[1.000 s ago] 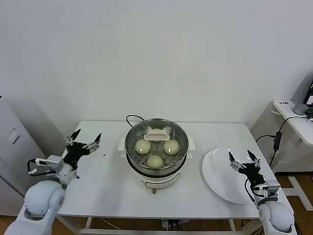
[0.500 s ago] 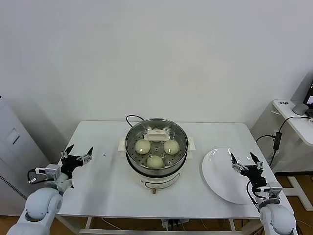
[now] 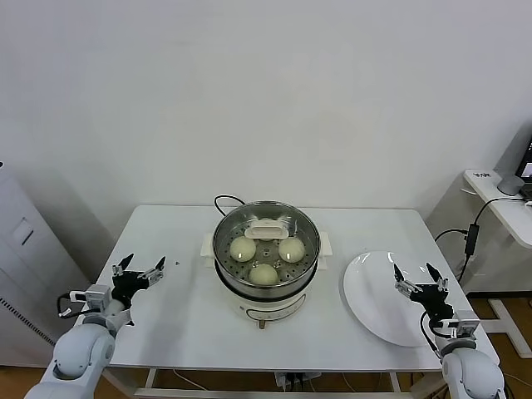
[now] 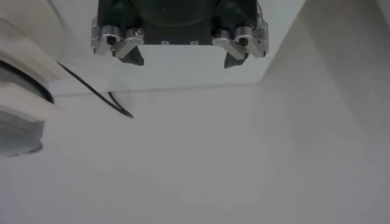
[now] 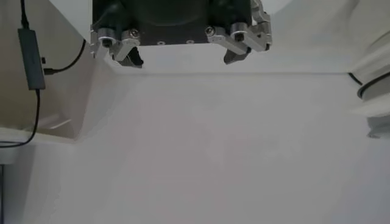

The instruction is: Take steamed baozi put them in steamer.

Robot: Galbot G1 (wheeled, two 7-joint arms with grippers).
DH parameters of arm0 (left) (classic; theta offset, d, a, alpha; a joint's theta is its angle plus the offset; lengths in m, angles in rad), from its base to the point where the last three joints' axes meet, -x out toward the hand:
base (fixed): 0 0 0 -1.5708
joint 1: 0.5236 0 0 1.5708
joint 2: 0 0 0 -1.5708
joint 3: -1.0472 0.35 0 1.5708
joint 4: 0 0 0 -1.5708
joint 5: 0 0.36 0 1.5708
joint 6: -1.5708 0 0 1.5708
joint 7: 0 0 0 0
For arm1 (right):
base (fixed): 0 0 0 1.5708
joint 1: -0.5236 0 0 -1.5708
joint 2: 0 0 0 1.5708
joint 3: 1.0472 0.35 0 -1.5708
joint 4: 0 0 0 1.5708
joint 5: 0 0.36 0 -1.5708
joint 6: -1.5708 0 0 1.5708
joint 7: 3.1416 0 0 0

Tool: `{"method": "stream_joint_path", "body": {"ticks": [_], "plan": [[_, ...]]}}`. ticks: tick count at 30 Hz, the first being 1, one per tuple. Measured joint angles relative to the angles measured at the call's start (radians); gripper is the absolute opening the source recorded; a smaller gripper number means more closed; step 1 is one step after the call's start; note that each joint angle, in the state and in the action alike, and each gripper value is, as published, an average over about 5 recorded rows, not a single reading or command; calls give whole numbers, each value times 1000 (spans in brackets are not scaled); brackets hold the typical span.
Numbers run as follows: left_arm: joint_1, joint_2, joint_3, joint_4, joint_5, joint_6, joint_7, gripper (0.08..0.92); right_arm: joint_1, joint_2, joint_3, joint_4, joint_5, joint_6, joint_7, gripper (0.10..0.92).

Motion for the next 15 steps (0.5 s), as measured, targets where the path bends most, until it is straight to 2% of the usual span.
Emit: {"method": "stream_joint_path", "body": {"ticks": [15], "plan": [[-2,-5,6,2,-16,6,-6,823,-17,18,16,8,-15,-18,-12,823]]}}
